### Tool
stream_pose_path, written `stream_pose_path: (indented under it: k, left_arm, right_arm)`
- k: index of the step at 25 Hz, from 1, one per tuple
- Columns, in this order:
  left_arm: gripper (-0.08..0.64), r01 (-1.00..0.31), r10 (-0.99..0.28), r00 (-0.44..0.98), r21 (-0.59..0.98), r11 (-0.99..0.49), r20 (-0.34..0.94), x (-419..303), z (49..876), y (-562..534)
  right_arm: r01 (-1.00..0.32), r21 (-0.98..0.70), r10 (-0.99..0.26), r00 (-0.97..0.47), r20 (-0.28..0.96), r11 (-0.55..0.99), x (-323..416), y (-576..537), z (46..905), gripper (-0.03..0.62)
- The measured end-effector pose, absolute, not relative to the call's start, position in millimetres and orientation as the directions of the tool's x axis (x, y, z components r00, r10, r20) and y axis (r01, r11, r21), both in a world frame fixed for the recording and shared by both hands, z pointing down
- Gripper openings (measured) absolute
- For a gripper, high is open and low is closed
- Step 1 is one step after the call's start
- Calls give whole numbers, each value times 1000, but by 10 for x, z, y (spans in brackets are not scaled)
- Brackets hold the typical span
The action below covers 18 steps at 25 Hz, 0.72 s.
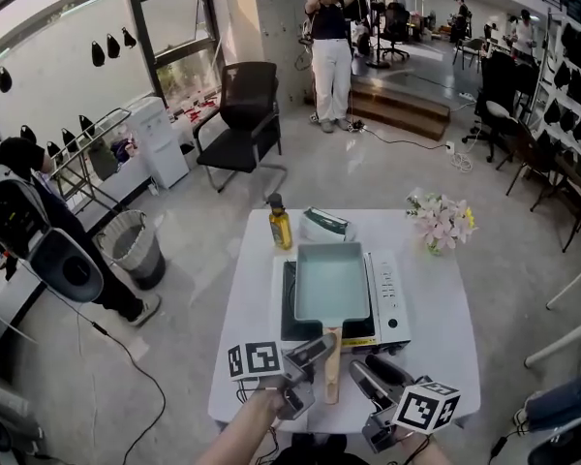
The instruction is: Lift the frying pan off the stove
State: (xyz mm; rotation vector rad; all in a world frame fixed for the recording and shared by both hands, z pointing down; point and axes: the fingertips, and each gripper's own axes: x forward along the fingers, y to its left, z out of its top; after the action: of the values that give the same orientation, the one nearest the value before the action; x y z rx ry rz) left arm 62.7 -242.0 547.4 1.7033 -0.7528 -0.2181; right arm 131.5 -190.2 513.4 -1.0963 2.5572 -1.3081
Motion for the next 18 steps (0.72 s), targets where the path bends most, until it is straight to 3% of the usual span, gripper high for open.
stream_pose_path:
  k: [18]
  left_arm:
    - [232,-235,-364,907,972,-23,211,1043,5610,-2596]
  right_arm:
    - [-563,-761,-642,-721,260,323,1275,-1969,5185,206]
